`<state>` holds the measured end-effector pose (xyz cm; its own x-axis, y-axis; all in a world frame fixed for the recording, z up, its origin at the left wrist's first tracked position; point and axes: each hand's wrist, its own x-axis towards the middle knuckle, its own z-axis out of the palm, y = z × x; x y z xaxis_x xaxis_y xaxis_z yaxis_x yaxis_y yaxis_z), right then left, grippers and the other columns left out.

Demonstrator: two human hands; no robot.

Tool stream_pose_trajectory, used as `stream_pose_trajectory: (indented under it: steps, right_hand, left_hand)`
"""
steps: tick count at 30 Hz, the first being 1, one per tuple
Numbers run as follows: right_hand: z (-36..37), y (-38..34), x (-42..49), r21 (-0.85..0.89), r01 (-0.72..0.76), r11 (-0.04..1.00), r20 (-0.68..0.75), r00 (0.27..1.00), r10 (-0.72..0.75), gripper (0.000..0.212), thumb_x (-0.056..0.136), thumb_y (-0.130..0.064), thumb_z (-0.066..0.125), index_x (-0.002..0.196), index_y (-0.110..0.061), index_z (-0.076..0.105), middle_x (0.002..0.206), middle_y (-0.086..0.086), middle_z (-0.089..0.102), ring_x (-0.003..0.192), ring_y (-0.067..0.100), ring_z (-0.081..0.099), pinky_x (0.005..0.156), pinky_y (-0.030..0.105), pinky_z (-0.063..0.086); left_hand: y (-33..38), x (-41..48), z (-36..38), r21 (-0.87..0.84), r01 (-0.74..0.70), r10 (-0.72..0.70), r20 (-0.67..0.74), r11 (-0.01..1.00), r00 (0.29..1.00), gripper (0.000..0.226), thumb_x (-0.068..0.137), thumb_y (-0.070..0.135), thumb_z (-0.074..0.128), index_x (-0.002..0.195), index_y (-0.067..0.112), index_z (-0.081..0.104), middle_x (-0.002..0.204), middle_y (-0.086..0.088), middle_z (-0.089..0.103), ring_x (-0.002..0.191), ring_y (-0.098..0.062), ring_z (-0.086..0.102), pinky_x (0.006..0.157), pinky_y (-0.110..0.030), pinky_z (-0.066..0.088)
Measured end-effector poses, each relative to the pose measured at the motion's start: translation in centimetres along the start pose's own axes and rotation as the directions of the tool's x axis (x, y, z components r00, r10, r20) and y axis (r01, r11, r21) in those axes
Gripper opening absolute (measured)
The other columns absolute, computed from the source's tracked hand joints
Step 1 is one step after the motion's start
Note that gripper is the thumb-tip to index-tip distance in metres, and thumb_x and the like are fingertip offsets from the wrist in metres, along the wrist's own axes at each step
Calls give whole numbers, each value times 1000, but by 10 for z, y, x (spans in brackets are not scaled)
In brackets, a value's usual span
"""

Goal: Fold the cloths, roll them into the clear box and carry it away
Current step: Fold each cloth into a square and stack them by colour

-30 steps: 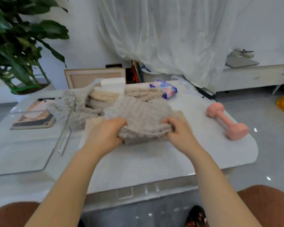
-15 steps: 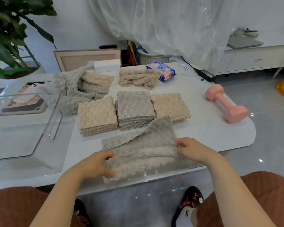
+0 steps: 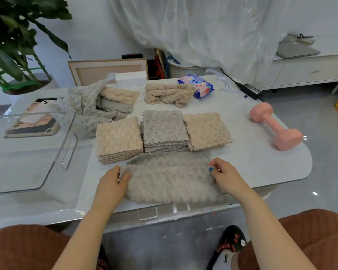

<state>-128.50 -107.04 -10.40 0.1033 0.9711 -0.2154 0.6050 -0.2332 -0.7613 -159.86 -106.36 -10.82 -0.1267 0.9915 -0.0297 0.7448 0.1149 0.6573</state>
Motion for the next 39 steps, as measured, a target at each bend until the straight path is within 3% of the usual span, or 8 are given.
stream_pose_trajectory:
  steps: [3, 9, 13, 16, 23, 27, 35, 39]
  right_hand:
    - [17, 3, 1, 136, -25, 990, -134, 990, 43, 11, 96, -11, 47, 91, -18, 54, 75, 0, 54, 61, 16, 48, 52, 26, 37]
    - [36, 2, 7, -37, -55, 998, -290, 956, 41, 8, 99, -19, 38, 99, -18, 47, 73, 3, 57, 67, 26, 54, 51, 30, 33]
    - [31, 7, 10, -242, -102, 965, -285, 958, 30, 6, 99, -18, 37, 101, -15, 41, 76, 9, 57, 66, 30, 53, 52, 33, 34]
    - [29, 13, 13, -172, -111, 979, -277, 959, 60, 10, 99, -18, 39, 99, -10, 45, 77, 11, 58, 66, 29, 53, 53, 33, 35]
    - [37, 9, 14, 4, -52, 999, -377, 925, 49, 10, 100, -17, 39, 96, -10, 44, 69, 1, 51, 61, 18, 48, 49, 29, 30]
    - [38, 11, 20, -63, -68, 996, -359, 933, 41, 9, 99, -18, 41, 99, -13, 48, 75, 3, 56, 65, 21, 53, 50, 30, 32]
    - [27, 2, 50, -206, -29, 978, -384, 922, -54, 12, 95, -18, 47, 96, -11, 57, 107, 6, 54, 75, 27, 54, 61, 34, 41]
    - [28, 8, 57, -244, -19, 970, -313, 948, -60, 12, 94, -18, 50, 97, -10, 58, 117, 7, 47, 74, 28, 53, 60, 34, 42]
  left_hand:
    - [9, -16, 18, 2, -2, 2, -250, 1000, 968, 21, 99, 22, 42, 83, 9, 42, 86, -8, 42, 71, -22, 42, 64, -33, 32]
    - [24, -29, 40, -470, 73, -276, -380, 880, 883, 22, 102, 21, 34, 85, 10, 42, 84, -11, 47, 77, -22, 43, 69, -33, 32]
    - [30, -31, 28, -503, -137, -102, -420, 853, 902, 20, 102, 16, 40, 84, 17, 51, 73, -4, 52, 63, -4, 45, 60, -21, 36]
    - [23, -26, 20, -246, -305, 157, -481, 920, 862, 15, 99, 9, 44, 93, 12, 58, 68, 2, 50, 59, -4, 45, 55, -12, 34]
    - [32, -18, 32, -361, -123, -35, -403, 925, 914, 32, 102, 20, 36, 71, 17, 39, 57, -3, 41, 50, -10, 35, 50, -24, 27]
    - [18, -2, 35, -30, -12, 6, -185, 999, 983, 30, 100, 33, 38, 73, 19, 37, 55, -2, 48, 54, -21, 47, 48, -31, 26]
    - [8, 34, 34, -74, 37, -49, -176, 997, 983, 23, 100, 27, 41, 85, 11, 48, 74, -9, 56, 70, -30, 52, 59, -34, 33]
    - [4, 44, 41, -78, 87, -97, -139, 993, 985, 13, 94, 20, 55, 88, 8, 54, 103, -15, 48, 82, -26, 47, 72, -30, 35]
